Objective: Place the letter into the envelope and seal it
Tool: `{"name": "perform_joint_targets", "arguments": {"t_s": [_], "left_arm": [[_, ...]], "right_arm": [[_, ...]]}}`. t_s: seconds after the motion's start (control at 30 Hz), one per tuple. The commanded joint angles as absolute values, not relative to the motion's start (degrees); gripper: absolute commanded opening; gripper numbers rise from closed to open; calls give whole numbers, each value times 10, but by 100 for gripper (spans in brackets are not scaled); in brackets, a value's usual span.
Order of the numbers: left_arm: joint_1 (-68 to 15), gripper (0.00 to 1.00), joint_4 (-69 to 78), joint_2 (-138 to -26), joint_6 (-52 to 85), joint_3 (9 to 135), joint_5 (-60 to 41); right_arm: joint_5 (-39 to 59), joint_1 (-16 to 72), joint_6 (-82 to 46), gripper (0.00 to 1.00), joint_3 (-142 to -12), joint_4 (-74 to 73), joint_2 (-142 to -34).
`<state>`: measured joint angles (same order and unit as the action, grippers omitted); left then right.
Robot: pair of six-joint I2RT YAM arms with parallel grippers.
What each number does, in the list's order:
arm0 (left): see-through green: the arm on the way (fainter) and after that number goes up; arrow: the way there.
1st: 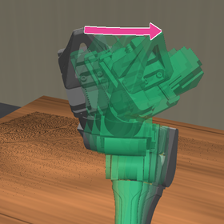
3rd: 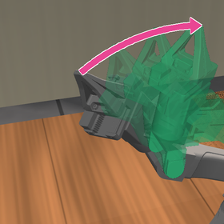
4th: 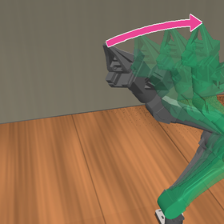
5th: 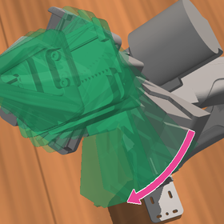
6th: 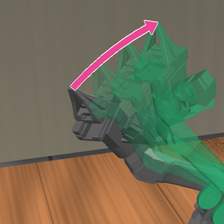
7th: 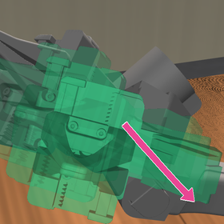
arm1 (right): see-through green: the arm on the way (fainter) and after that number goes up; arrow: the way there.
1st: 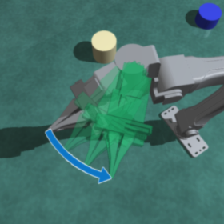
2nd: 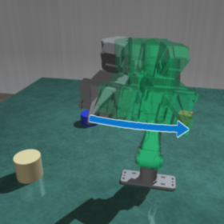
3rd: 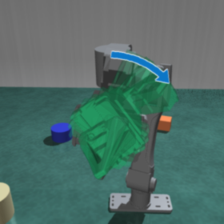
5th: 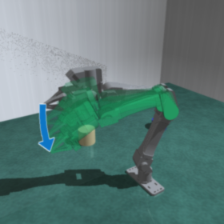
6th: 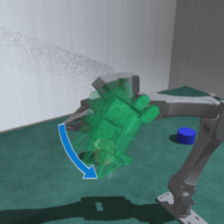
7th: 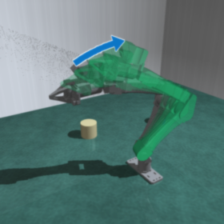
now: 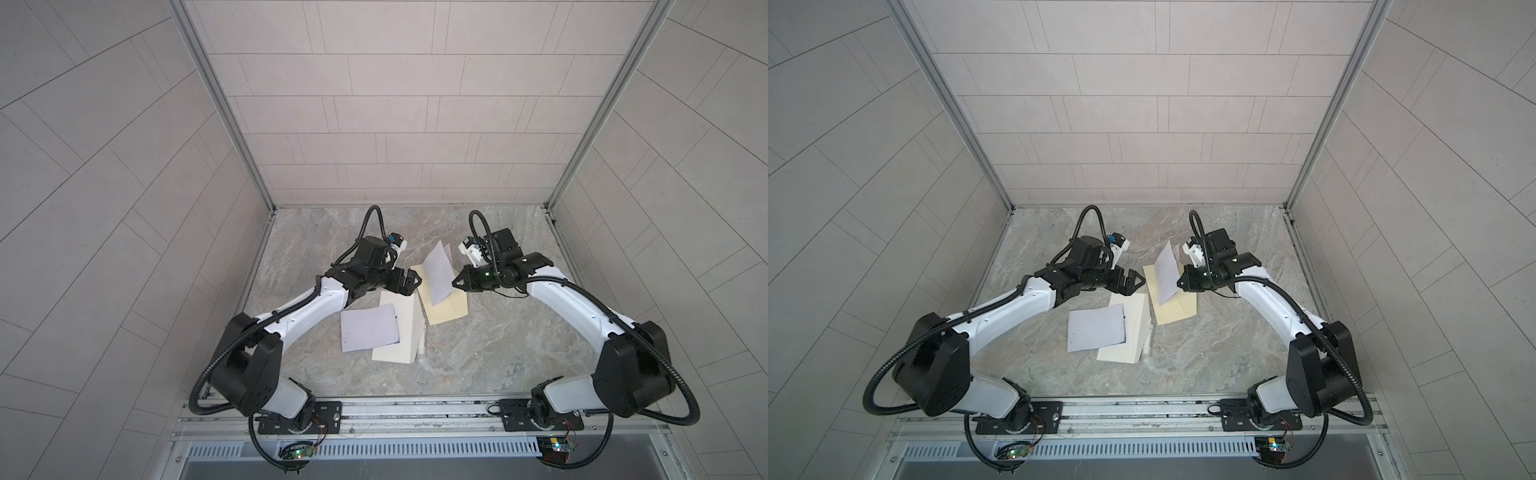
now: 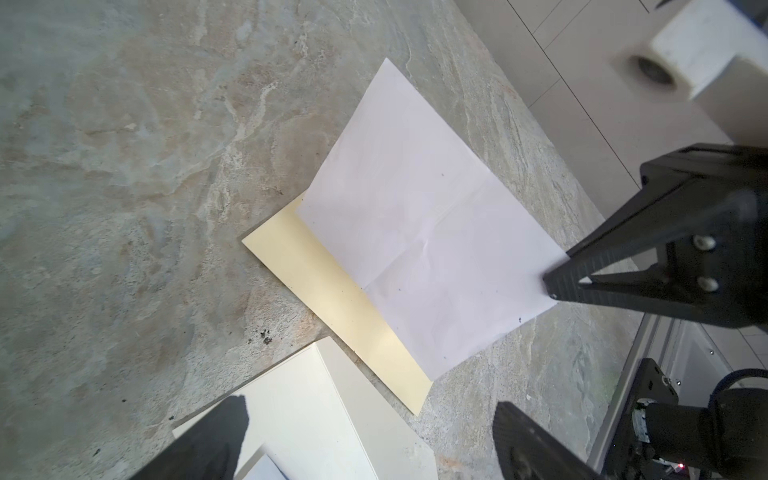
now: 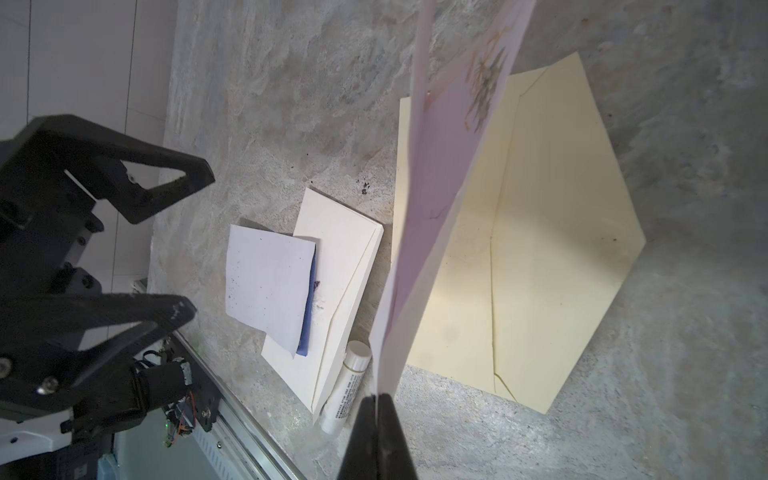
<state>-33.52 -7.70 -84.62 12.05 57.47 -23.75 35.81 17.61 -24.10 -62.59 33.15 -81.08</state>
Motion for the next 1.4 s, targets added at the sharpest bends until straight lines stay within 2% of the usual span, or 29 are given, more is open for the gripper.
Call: {"name": "perform_joint_targets", "arguments": {"t_s": [0.0, 0.27, 0.63, 1.0, 1.03, 1.13, 1.3, 1.37], "left_arm": [[-374, 100, -98, -838, 49, 575, -205], [-442, 100, -49, -852, -22, 578, -77], [-458, 100, 0, -903, -57, 592, -83], [-460, 100, 86, -929, -67, 584, 6], [-460, 98, 93, -930, -66, 581, 6], [-460, 78, 103, -930, -63, 577, -11], [-460, 36, 100, -923, -42, 578, -62], [-459, 24, 94, -919, -28, 580, -76]], "right_arm": [[362, 177, -314, 0, -648, 322, -822], [356, 179, -433, 0, -668, 304, -821], [391, 189, -477, 0, -689, 301, -816], [405, 202, -490, 0, -688, 296, -806], [406, 203, -490, 0, -687, 296, -806], [409, 205, -488, 0, -687, 299, -805], [393, 205, -485, 0, -687, 305, -802], [382, 206, -484, 0, -688, 307, -802]]}}
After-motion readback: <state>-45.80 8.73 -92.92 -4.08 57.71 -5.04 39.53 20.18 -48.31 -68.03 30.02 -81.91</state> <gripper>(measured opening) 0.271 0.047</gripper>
